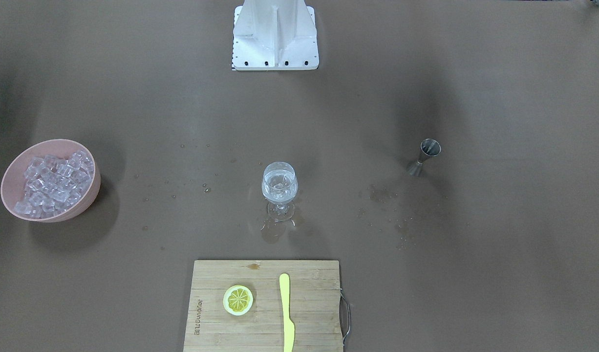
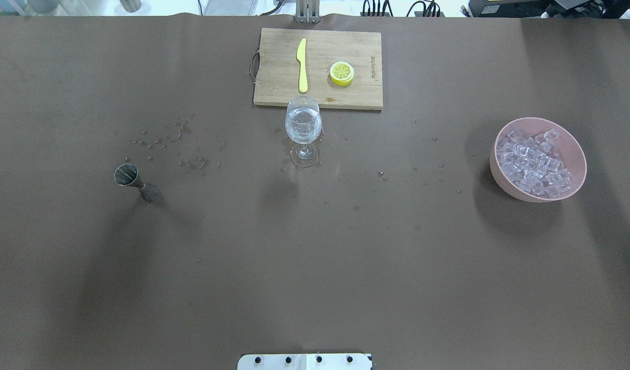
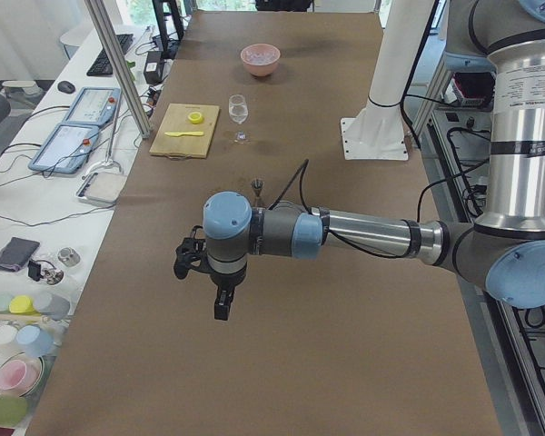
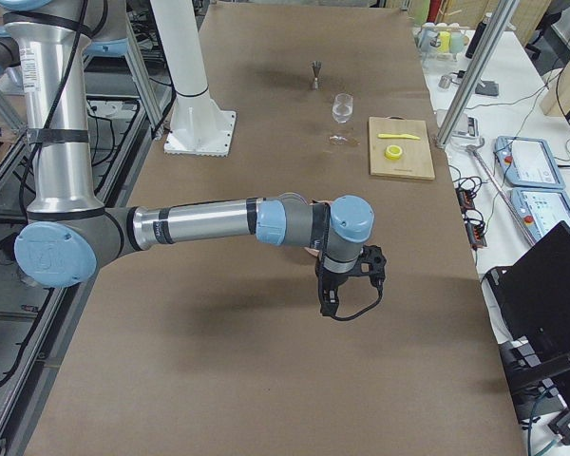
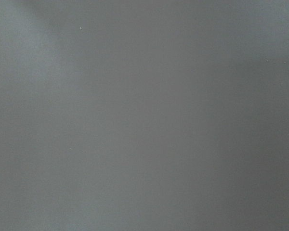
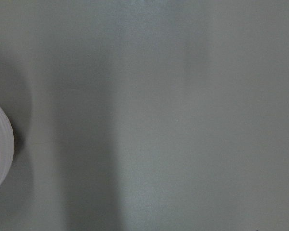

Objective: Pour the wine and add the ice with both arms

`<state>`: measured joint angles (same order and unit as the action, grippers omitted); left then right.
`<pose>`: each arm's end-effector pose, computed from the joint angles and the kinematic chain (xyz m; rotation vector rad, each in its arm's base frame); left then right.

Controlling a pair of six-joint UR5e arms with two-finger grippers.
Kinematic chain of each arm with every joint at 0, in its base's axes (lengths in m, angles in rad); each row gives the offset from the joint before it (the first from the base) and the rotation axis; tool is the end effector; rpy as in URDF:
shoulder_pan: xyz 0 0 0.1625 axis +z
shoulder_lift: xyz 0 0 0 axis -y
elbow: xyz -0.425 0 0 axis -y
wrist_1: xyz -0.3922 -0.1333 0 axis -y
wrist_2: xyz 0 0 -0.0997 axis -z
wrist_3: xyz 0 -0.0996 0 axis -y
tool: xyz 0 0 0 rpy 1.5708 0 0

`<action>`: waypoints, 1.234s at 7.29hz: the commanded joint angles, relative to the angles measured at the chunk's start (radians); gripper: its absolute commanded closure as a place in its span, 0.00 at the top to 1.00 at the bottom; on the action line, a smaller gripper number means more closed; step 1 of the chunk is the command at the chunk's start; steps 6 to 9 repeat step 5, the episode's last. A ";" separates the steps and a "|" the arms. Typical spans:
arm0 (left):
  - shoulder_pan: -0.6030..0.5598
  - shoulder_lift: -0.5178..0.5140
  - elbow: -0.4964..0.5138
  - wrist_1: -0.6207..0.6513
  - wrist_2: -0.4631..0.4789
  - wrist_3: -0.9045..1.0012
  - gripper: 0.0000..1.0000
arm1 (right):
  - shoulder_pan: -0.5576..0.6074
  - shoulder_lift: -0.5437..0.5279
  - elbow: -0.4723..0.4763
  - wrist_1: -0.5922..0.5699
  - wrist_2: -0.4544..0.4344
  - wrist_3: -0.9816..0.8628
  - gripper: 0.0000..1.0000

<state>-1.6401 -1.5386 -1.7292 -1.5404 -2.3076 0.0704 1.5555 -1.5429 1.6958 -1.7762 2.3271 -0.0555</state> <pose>-0.0996 -0.4759 0.6018 0.1426 0.7281 0.0363 0.0574 -0.4962 0.6052 -0.0348 -0.7570 -0.0475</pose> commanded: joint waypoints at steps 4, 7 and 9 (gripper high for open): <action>0.000 0.002 0.007 0.000 0.001 0.000 0.99 | 0.000 0.001 0.001 0.001 0.000 0.000 1.00; 0.000 0.002 0.010 -0.001 0.002 0.000 0.99 | 0.000 -0.003 0.002 0.001 0.001 -0.001 1.00; 0.000 0.002 0.010 -0.001 0.002 0.000 0.99 | 0.000 -0.003 0.002 0.001 0.001 -0.001 1.00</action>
